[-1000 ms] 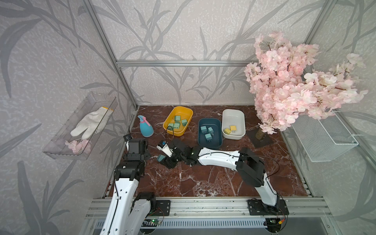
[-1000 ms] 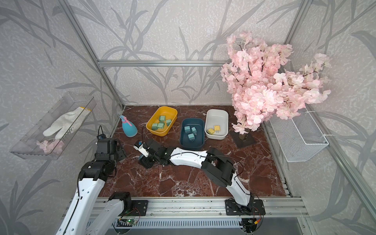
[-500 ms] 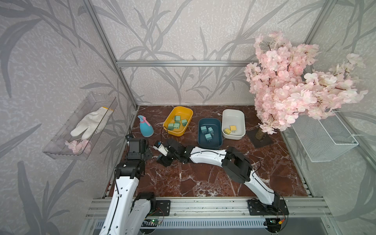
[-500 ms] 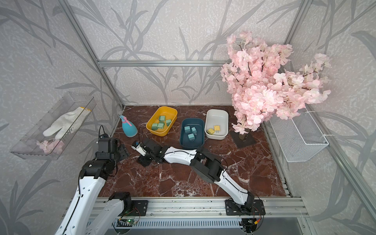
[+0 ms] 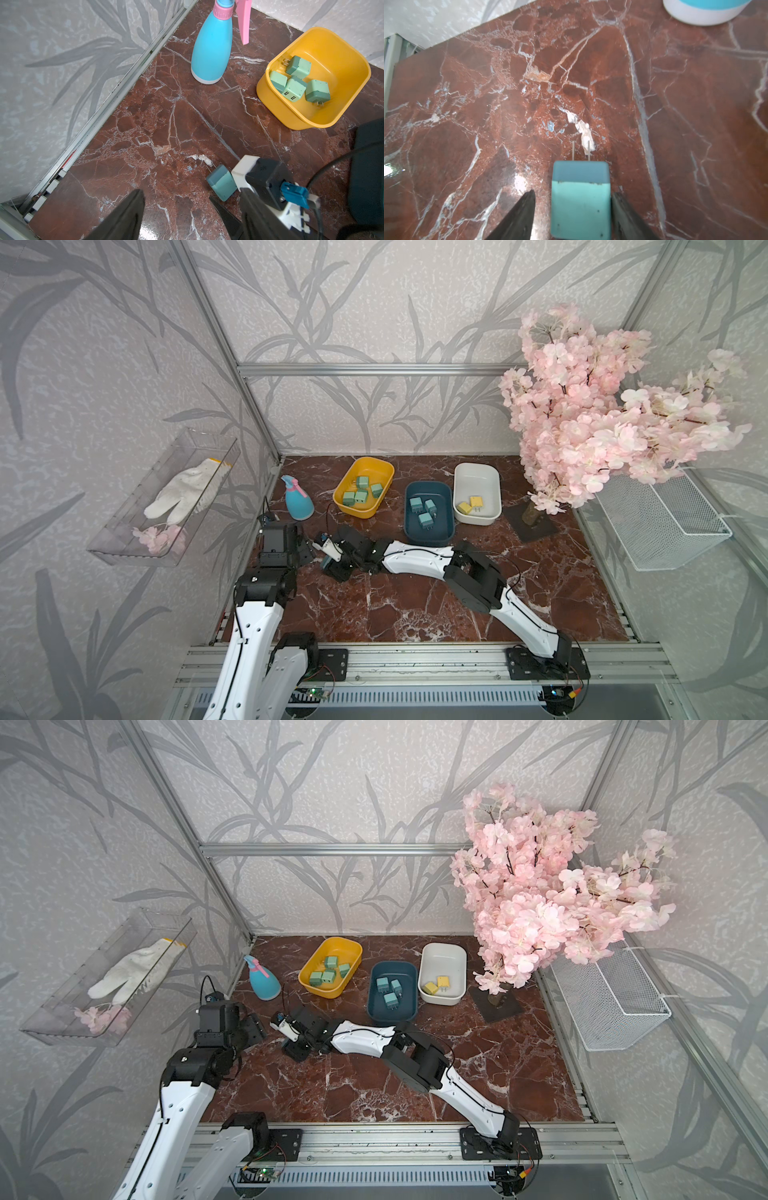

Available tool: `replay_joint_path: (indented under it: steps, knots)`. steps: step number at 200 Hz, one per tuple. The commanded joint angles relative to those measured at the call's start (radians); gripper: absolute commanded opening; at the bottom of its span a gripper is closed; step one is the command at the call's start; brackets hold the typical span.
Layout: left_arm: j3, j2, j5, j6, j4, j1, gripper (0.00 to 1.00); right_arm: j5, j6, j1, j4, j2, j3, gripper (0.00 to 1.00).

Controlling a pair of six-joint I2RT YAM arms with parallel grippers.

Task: Place the plugs by color into the storage box
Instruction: Pick up the plug from the center of the board.

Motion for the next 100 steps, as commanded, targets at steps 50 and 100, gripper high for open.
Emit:
replay_joint_path:
  steps: [50,100]
  knots:
    - [-0.009,-0.017,-0.007,-0.004,0.007,0.004,0.75,0.014,-0.018,-0.006,-0.041,-0.008,0.024,0.48]
    - [-0.009,-0.019,-0.009,-0.002,0.007,0.005,0.76,0.054,-0.015,-0.005,0.013,-0.083,-0.061,0.43]
